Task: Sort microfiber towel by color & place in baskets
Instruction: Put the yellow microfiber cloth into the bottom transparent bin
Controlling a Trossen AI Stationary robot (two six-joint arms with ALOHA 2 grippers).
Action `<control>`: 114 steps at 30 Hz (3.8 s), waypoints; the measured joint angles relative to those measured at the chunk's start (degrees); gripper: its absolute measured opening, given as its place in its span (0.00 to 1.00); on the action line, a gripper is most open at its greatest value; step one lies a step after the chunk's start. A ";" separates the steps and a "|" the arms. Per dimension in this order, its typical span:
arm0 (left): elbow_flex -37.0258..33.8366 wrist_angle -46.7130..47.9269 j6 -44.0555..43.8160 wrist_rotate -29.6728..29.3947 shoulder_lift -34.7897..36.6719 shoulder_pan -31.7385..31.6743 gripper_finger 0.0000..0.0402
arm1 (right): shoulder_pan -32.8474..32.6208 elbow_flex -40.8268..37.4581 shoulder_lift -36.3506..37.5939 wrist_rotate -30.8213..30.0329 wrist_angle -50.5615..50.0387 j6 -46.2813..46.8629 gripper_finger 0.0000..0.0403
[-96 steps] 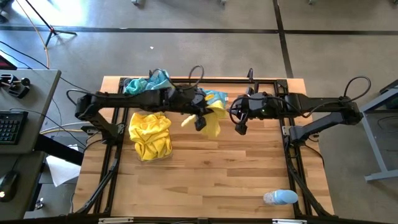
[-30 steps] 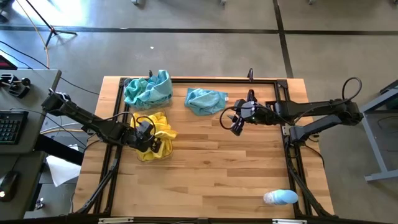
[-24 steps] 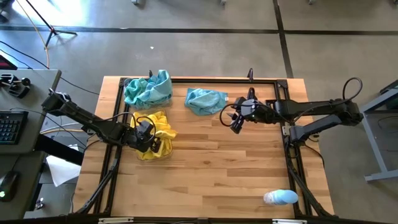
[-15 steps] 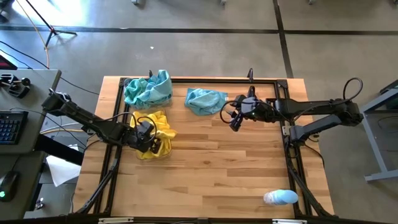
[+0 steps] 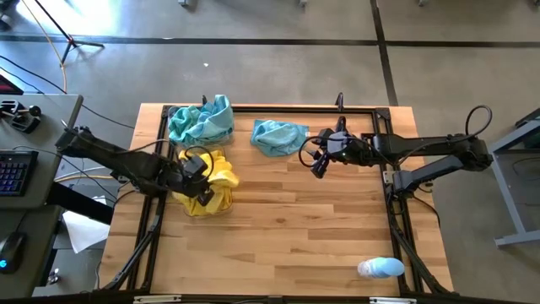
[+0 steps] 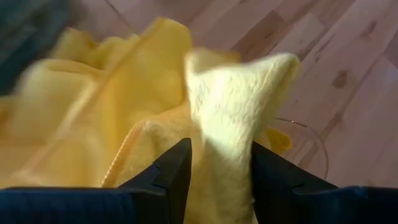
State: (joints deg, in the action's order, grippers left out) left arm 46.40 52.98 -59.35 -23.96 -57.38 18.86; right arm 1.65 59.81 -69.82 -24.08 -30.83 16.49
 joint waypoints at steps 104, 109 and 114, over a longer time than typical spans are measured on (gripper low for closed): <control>7.21 13.58 43.10 8.05 10.28 -2.70 0.31 | -3.82 21.36 -29.34 15.52 27.61 -6.02 0.42; 5.09 12.84 43.48 8.08 17.31 -2.70 0.31 | -4.84 39.32 -42.96 15.52 18.43 -6.47 0.42; 3.05 6.99 46.51 8.06 24.58 -2.70 0.31 | -5.81 56.37 -56.41 15.52 12.63 -8.51 0.42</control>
State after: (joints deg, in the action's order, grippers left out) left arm 49.44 59.97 -12.85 -15.90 -32.79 16.16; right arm -4.16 116.18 -126.23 -8.56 -18.20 7.98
